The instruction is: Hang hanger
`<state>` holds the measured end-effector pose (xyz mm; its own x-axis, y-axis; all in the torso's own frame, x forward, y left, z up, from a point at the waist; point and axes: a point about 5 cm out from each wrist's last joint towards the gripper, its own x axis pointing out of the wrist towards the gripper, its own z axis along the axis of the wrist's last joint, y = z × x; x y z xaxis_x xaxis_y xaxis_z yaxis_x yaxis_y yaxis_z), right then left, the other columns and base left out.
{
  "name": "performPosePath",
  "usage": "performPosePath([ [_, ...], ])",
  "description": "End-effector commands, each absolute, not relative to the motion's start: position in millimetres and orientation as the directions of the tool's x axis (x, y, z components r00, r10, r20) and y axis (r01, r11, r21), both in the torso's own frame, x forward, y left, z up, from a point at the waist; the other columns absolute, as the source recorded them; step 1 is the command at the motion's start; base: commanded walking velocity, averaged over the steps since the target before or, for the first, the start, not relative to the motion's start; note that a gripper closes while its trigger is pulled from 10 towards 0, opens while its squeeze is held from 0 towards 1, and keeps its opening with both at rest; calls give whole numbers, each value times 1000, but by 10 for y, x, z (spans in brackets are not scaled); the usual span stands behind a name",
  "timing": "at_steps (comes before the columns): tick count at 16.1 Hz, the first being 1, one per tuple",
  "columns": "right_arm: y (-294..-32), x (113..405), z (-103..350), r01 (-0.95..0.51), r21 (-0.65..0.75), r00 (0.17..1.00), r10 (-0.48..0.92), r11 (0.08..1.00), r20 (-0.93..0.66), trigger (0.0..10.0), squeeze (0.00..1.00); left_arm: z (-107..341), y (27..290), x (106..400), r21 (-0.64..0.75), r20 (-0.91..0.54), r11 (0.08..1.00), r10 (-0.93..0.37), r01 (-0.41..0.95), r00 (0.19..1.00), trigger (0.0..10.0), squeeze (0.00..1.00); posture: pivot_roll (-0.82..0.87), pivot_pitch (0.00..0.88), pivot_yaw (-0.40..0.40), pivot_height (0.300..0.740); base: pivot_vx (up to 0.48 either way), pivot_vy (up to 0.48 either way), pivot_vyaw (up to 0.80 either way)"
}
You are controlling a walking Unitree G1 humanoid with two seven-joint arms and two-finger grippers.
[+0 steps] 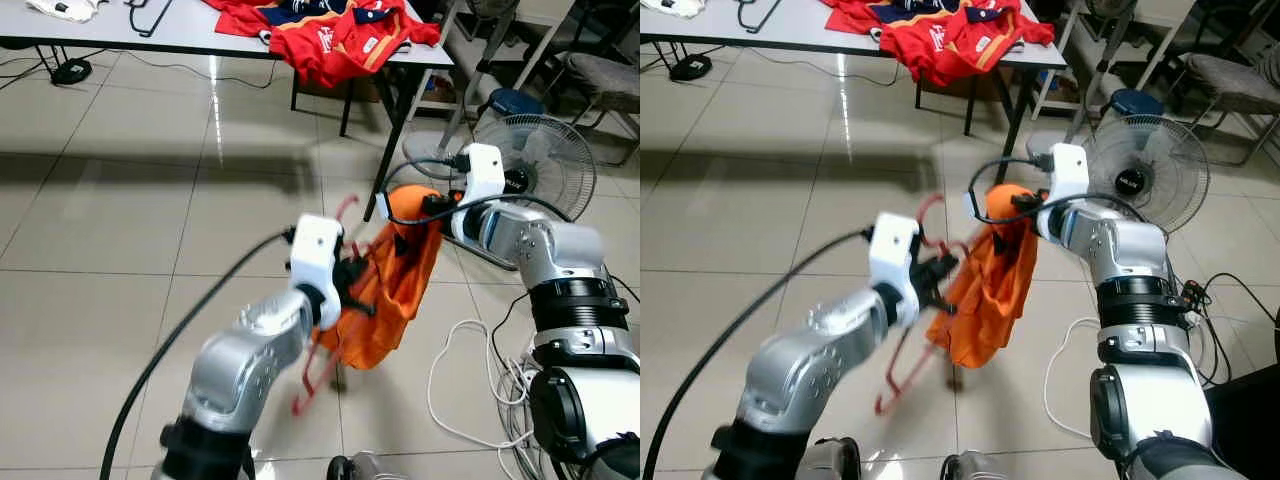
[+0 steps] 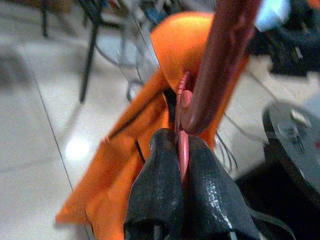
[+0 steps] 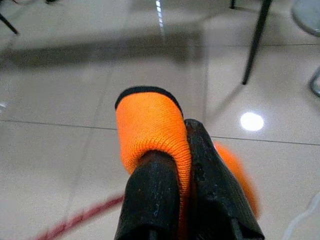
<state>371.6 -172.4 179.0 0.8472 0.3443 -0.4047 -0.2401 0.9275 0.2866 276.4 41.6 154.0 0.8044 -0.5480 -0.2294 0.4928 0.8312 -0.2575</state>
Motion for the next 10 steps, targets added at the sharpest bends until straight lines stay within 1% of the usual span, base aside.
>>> performPosePath([
  [1, -1702, 3693, 1949, -283, 326, 855, 392, 902, -340, 10000, 0, 1667, 439, 2852, -258, -149, 853, -499, 454, 853, 10000, 0, -137, 68, -127, 740, 0, 0, 0],
  [3, -1640, 3692, 2088, -319, 377, 851, 437, 870, -290, 10000, 0, 1739, 503, 2920, -245, -94, 871, -458, 425, 884, 10000, 0, -138, 67, -124, 740, 0, 0, 0],
  [4, -1595, 3689, 2201, -349, 424, 844, 477, 836, -245, 10000, 0, 1785, 542, 2955, -225, -54, 884, -432, 410, 900, 10000, 0, -138, 67, -124, 740, 0, 0, 0],
  [5, -1507, 3635, 2380, -453, 481, 800, 580, 750, -151, 10000, 0, 1883, 635, 2989, -222, 21, 902, -375, 370, 927, 10000, 0, -143, 67, -121, 740, 0, 0, 0],
  [6, -1493, 3589, 2431, -506, 468, 776, 619, 725, -120, 10000, 0, 1933, 690, 2988, -217, 57, 909, -353, 356, 934, 10000, 0, -142, 66, -122, 740, 0, 0, 0],
  [7, -1513, 3557, 2447, -533, 449, 763, 636, 718, -111, 10000, 0, 1994, 741, 2970, -205, 99, 908, -352, 365, 931, 10000, 0, -142, 66, -122, 740, 0, 0, 0],
  [9, -1647, 3556, 2418, -507, 435, 782, 609, 744, -131, 10000, 0, 2100, 811, 2865, -185, 180, 878, -412, 442, 893, 10000, 0, -137, 69, -118, 740, 0, 0, 0],
  [10, -1692, 3559, 2407, -494, 430, 790, 597, 756, -141, 10000, 0, 2119, 827, 2826, -179, 196, 867, -433, 466, 880, 10000, 0, -137, 69, -118, 740, 0, 0, 0],
])
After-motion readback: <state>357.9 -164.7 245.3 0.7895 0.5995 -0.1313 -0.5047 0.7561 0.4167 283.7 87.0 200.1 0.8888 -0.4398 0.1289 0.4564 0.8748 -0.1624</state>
